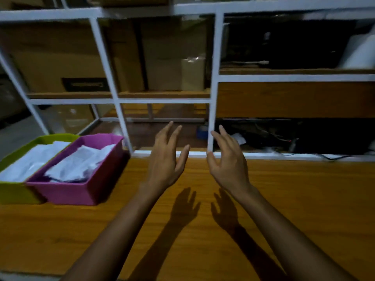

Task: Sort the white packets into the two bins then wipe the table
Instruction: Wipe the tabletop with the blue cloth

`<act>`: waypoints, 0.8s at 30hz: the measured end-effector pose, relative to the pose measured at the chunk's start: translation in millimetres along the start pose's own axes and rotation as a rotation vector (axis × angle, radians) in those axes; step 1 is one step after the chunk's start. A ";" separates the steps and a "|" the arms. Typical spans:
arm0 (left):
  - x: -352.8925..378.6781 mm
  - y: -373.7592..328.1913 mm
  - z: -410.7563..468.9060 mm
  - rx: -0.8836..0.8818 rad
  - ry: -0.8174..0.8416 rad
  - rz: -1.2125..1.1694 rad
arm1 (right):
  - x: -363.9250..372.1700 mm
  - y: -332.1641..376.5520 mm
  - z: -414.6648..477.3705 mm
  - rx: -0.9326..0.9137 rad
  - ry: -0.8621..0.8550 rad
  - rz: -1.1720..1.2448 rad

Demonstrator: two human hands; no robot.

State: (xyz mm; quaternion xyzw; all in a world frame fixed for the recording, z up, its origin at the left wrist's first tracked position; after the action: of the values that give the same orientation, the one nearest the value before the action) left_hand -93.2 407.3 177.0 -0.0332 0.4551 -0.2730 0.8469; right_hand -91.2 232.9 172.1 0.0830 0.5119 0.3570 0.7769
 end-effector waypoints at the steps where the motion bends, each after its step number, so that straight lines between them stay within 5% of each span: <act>1: 2.9 -15.9 9.4 0.020 -0.003 -0.004 | -18.4 -9.2 -2.4 0.000 -0.023 -0.008; 12: 67.0 -124.5 62.5 0.161 0.077 -0.094 | -113.3 -83.5 -32.9 0.108 -0.160 -0.070; 24: 250.7 -325.9 53.6 0.588 0.481 -0.321 | -198.9 -241.9 -201.8 0.608 -0.288 -0.230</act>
State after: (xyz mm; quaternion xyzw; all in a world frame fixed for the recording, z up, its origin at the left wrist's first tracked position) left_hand -82.2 -3.1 118.8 0.2044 0.5318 -0.5200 0.6364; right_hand -194.0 -119.0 105.7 0.3018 0.4860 0.0835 0.8159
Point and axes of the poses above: each hand's wrist, its own z-axis towards the middle knuckle, its own x-axis out of the palm, y = z × x, the point moved 5 cm from there along z, towards the middle knuckle, and after that the axes turned 12 degrees about y, right-handed, at the moved point
